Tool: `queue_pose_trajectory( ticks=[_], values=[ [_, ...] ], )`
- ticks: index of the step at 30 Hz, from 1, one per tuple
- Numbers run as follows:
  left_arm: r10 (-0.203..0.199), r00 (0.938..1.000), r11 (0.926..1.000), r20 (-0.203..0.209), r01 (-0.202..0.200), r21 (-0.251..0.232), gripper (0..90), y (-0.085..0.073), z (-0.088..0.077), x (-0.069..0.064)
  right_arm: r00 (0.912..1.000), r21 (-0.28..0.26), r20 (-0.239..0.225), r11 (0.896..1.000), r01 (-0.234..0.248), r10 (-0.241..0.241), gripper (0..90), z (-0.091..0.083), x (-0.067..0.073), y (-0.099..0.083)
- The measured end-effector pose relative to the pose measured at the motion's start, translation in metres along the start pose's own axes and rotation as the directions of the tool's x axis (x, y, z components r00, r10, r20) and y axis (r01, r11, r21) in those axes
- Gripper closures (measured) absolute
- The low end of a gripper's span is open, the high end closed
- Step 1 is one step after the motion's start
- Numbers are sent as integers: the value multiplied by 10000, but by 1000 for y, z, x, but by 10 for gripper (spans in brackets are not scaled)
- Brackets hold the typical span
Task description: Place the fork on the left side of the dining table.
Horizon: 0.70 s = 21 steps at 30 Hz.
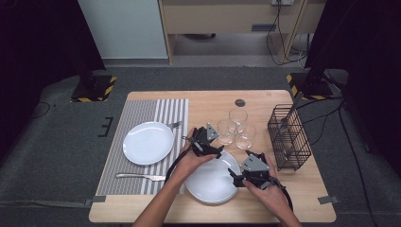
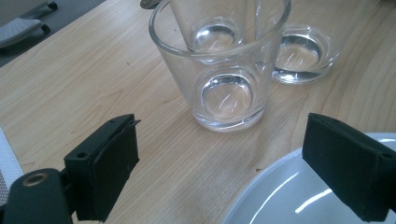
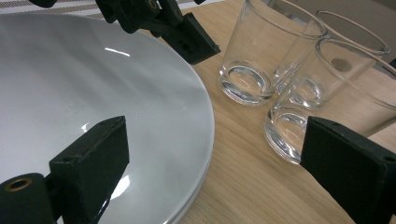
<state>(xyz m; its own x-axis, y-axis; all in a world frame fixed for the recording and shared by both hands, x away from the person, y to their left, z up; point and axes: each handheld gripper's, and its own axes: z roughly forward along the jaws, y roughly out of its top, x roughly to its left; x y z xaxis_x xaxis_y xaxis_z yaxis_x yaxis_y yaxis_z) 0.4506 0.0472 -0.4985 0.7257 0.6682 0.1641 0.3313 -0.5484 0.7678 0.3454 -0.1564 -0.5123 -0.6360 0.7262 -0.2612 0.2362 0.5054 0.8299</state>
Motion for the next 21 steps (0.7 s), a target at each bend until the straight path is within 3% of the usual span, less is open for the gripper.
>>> queue_pose_trajectory(
  ticks=[10,21],
  values=[
    [-332,9994,9994,51,332,-62,88,2,5,4,10000,-19,19,10000,-16,16,78,-1,-2,0],
    [-275,9994,9995,216,278,-156,81,8,9,4,10000,-12,-1,10000,-17,17,78,-1,-2,-1]
  ],
)
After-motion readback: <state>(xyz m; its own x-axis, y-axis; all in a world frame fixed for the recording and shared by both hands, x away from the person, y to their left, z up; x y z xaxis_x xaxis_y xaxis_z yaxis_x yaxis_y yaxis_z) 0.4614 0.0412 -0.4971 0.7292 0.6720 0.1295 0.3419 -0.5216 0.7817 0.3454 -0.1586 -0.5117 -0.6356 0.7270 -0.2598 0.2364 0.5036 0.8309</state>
